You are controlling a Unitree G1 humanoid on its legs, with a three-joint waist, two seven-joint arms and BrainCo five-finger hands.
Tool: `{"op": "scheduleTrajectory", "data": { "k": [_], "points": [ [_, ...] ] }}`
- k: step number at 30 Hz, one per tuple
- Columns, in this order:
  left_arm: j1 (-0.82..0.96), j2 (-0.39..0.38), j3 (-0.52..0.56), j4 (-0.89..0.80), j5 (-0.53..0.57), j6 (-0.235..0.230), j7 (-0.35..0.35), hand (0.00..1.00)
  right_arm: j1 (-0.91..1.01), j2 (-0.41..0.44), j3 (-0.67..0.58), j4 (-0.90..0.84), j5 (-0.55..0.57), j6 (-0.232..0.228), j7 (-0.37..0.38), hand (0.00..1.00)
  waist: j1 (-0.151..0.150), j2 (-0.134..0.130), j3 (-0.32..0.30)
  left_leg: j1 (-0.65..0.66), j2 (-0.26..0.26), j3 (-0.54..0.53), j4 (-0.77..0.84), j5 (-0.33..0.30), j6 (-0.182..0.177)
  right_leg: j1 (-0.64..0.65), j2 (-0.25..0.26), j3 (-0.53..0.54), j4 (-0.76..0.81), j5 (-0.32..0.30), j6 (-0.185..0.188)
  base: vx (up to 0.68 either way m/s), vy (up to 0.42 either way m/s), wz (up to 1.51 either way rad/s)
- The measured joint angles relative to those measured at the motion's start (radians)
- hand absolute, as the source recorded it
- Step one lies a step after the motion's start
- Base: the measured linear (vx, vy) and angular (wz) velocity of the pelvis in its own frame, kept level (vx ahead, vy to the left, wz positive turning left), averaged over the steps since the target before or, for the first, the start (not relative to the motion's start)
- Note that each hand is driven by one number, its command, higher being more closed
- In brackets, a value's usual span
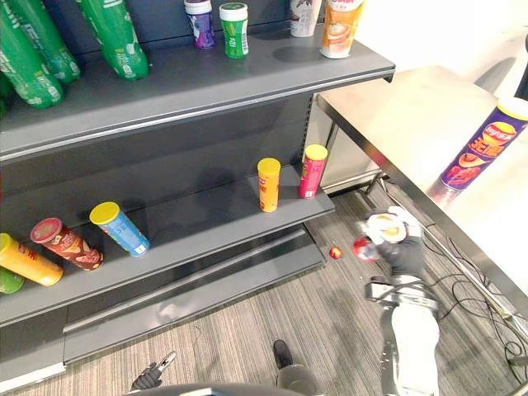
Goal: Put the gum and the chips on the shelf.
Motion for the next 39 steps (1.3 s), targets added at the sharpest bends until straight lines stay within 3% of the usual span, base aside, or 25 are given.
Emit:
{"op": "scheduleTrajectory", "data": {
  "k": [7,12,18,26,39],
  "points": [
    [0.010,0.000,0.001,-0.019,0.026,-0.001,-0.011,0.00,-0.028,-0.003,-0.160,-0.070,-0.040,-0.029,-0.046,1.00,0.000,-0.007,-0.005,-0.017,-0.002,-0.043,-0.002,0.013,0.004,0.005,-0.015,-0.045,-0.007,-0.002,-0.001,-0.02,-0.024,0.17],
    [0.011,0.003,0.001,-0.024,0.027,-0.001,-0.022,0.00,-0.106,-0.028,-0.176,-0.088,-0.040,-0.039,-0.068,1.00,0.002,-0.013,-0.007,-0.018,-0.006,-0.060,-0.003,0.018,0.009,0.013,-0.023,-0.061,-0.008,-0.002,-0.001,-0.01,-0.011,0.14],
    [0.012,0.020,-0.032,-0.028,0.028,-0.002,-0.027,0.00,-0.248,-0.098,-0.078,-0.087,-0.039,-0.040,-0.072,1.00,0.011,-0.032,-0.021,-0.020,-0.009,-0.081,-0.003,0.023,0.010,0.020,-0.030,-0.077,-0.008,-0.002,-0.001,-0.01,-0.010,0.09],
    [0.008,0.034,-0.097,-0.037,0.029,0.001,-0.022,0.00,-0.421,-0.154,0.059,-0.007,-0.035,-0.037,-0.081,1.00,0.032,-0.036,-0.030,-0.019,-0.008,-0.098,-0.003,0.032,0.019,0.028,-0.031,-0.088,-0.008,-0.002,-0.002,0.00,-0.009,0.04],
    [0.004,0.033,-0.118,-0.040,0.028,0.003,-0.006,0.00,-0.669,-0.249,0.233,0.198,0.021,0.026,-0.088,1.00,0.058,-0.033,-0.037,-0.020,-0.006,-0.111,-0.003,0.042,0.019,0.033,-0.034,-0.104,-0.007,-0.002,-0.002,0.00,-0.004,0.03]
  ]
}}
